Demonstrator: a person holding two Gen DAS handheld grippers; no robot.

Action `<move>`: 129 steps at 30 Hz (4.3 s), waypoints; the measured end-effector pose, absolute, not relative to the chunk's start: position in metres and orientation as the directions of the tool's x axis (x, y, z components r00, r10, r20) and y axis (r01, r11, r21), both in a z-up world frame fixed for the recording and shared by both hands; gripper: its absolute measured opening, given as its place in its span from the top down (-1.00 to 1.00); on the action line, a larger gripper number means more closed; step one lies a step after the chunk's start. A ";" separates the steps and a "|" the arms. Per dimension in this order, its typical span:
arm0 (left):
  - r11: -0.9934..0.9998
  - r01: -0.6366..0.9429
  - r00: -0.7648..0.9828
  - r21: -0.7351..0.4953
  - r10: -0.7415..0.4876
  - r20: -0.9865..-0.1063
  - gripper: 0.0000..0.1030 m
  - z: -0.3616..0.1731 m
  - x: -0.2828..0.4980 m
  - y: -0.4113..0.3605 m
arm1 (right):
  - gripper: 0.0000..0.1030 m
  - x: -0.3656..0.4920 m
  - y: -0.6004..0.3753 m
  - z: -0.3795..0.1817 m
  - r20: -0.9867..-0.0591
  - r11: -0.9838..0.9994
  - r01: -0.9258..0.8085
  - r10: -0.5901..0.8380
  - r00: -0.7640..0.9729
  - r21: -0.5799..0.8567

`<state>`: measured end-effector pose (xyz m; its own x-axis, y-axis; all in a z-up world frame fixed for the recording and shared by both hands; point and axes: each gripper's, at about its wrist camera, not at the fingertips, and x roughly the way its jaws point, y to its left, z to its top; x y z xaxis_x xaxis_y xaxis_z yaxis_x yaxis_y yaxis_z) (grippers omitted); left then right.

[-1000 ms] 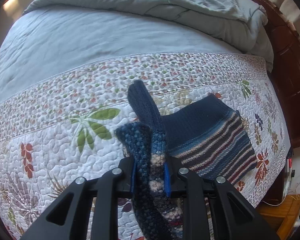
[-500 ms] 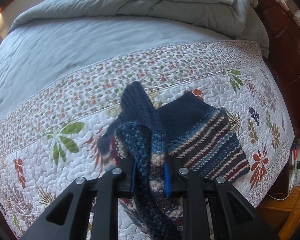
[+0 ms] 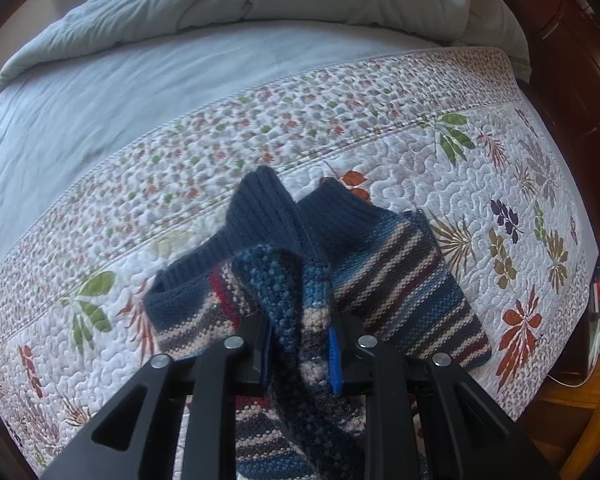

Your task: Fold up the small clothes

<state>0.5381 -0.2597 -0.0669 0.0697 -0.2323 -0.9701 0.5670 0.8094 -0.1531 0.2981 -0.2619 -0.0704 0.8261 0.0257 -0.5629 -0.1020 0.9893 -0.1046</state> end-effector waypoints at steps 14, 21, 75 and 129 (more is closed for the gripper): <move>0.781 0.611 0.049 -0.129 -0.200 -0.979 0.59 -0.086 0.533 -0.333 | 0.79 0.295 -0.331 -0.082 -0.566 0.997 -0.032 0.064 0.822 0.066; 0.772 0.626 0.042 -0.112 -0.177 -0.983 0.59 -0.101 0.527 -0.359 | 0.79 0.290 -0.361 -0.097 -0.569 0.989 -0.021 0.103 0.816 0.148; 0.834 0.536 0.205 -0.132 -0.281 -0.938 -0.66 -0.162 0.356 -0.178 | 0.84 0.283 -0.479 -0.154 -0.750 0.820 0.120 0.439 0.495 0.560; 0.765 0.532 0.166 -0.363 -0.515 -0.841 -0.71 -0.163 0.377 -0.158 | 0.62 0.478 -0.520 -0.165 -0.779 0.793 0.143 0.517 0.355 0.592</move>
